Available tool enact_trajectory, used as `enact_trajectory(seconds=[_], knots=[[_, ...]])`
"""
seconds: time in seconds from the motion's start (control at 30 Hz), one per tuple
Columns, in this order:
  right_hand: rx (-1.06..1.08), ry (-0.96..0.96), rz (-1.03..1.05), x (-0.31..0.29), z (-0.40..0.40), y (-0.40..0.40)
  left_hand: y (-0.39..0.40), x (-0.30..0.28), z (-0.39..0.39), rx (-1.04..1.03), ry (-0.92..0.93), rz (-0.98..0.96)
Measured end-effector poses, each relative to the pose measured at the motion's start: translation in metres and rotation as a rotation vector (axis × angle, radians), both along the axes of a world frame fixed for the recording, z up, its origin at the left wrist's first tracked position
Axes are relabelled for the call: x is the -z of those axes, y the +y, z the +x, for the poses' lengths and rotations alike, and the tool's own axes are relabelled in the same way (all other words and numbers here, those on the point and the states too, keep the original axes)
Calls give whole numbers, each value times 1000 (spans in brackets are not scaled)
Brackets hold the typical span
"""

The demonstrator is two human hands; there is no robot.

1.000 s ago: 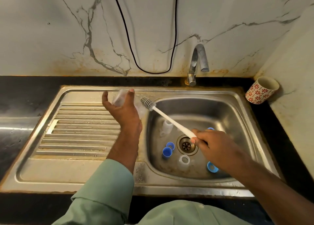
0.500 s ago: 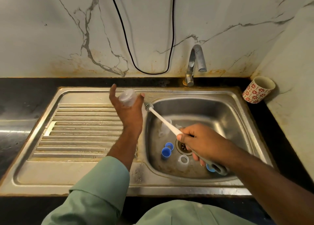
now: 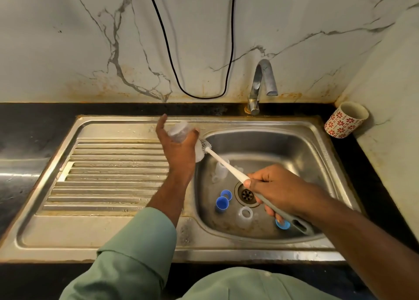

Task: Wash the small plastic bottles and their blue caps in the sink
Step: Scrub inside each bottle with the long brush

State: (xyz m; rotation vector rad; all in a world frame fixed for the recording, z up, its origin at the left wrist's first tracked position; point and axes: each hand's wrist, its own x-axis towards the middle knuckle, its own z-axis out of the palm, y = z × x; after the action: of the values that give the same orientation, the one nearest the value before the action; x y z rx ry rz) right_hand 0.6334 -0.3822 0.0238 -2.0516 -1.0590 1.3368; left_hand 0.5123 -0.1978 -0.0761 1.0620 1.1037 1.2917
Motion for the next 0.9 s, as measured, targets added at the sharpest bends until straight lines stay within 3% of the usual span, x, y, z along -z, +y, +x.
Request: enact_trajectory(seconds=[0.17, 0.3, 0.53, 0.67, 0.9], knots=[[27, 53, 2, 1, 1, -4, 8, 3, -3, -23, -183, -192], [-26, 34, -1, -4, 8, -11, 19, 0, -10, -165, -291, -352], [-117, -200, 31, 8, 14, -15, 20, -2, -13, -13, -328, -528], [-137, -232, 58, 8, 24, -26, 25, -10, -25, 97, -488, -704], [-116, -233, 133, 14, 27, -31, 20, -24, -24, 114, -606, -788]])
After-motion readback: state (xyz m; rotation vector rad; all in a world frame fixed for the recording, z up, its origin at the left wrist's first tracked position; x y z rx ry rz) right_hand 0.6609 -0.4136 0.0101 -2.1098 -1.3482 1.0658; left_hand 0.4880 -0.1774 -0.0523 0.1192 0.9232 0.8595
